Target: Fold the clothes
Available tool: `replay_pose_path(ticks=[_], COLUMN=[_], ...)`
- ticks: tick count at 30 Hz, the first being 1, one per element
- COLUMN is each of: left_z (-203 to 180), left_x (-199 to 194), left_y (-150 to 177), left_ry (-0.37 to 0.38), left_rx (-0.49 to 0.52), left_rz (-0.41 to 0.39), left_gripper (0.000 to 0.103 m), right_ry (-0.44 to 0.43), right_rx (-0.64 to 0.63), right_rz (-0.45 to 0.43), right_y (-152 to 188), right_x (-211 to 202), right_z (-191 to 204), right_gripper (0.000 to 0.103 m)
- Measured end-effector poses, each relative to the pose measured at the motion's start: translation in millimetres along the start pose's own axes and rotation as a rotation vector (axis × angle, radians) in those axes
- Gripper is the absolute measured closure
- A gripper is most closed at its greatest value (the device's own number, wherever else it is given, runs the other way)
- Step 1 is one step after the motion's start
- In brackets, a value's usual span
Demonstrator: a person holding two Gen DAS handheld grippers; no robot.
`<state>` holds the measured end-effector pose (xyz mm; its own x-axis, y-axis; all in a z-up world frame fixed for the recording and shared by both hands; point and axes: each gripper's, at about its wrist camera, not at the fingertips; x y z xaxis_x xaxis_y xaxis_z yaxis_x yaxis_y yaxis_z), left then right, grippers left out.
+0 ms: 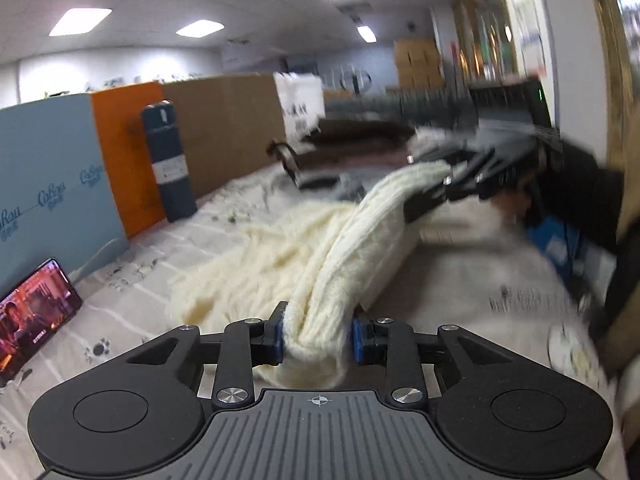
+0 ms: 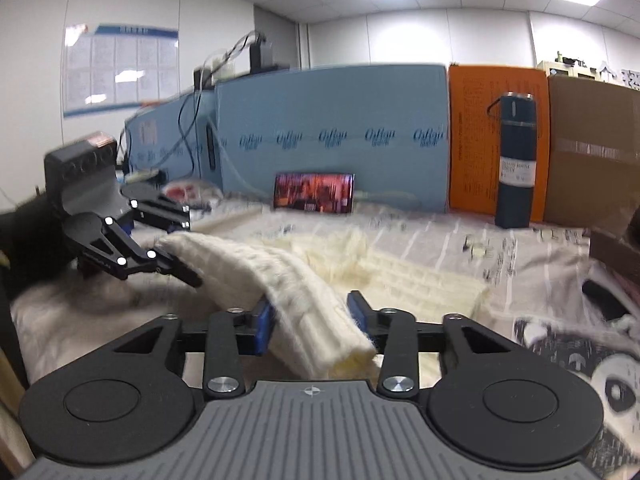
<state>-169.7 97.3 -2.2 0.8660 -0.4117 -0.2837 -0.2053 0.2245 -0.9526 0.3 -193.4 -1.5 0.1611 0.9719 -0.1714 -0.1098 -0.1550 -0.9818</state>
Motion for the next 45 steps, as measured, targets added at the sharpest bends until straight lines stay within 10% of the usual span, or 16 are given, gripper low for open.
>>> replay_pose_path(ticks=[10, 24, 28, 36, 45], left_z=[97.9, 122.5, 118.8, 70.5, 31.3], left_x=[34.7, 80.3, 71.7, 53.4, 81.1], left_y=[-25.3, 0.4, -2.9, -30.0, -37.0], left_ry=[-0.069, -0.292, -0.345, -0.481, -0.502], left_rx=[-0.435, -0.572, -0.552, -0.308, -0.068], left_rz=[-0.141, -0.048, -0.066, -0.179, -0.134], left_gripper=[0.073, 0.059, 0.04, 0.009, 0.008], right_ry=[0.08, 0.337, 0.453, 0.552, 0.482], right_rx=[0.259, 0.439, 0.403, 0.46, 0.42], right_rz=[-0.098, -0.004, -0.058, -0.233, -0.208], right_y=[-40.5, -22.4, -29.9, -33.3, -29.3], right_x=[53.3, 94.6, 76.5, 27.7, 40.0], right_z=[-78.0, -110.7, -103.7, -87.1, -66.0], right_gripper=[0.075, 0.051, 0.021, 0.02, 0.02])
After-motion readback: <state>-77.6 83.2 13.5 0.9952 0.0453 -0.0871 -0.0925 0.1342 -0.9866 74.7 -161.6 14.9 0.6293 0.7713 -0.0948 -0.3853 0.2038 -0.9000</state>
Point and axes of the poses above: each gripper's, at about its wrist camera, not at the fingertips, and x roughly the way its jaws point, z to its left, y to its underside, and after that the axes turned 8 degrees about -z, right-handed
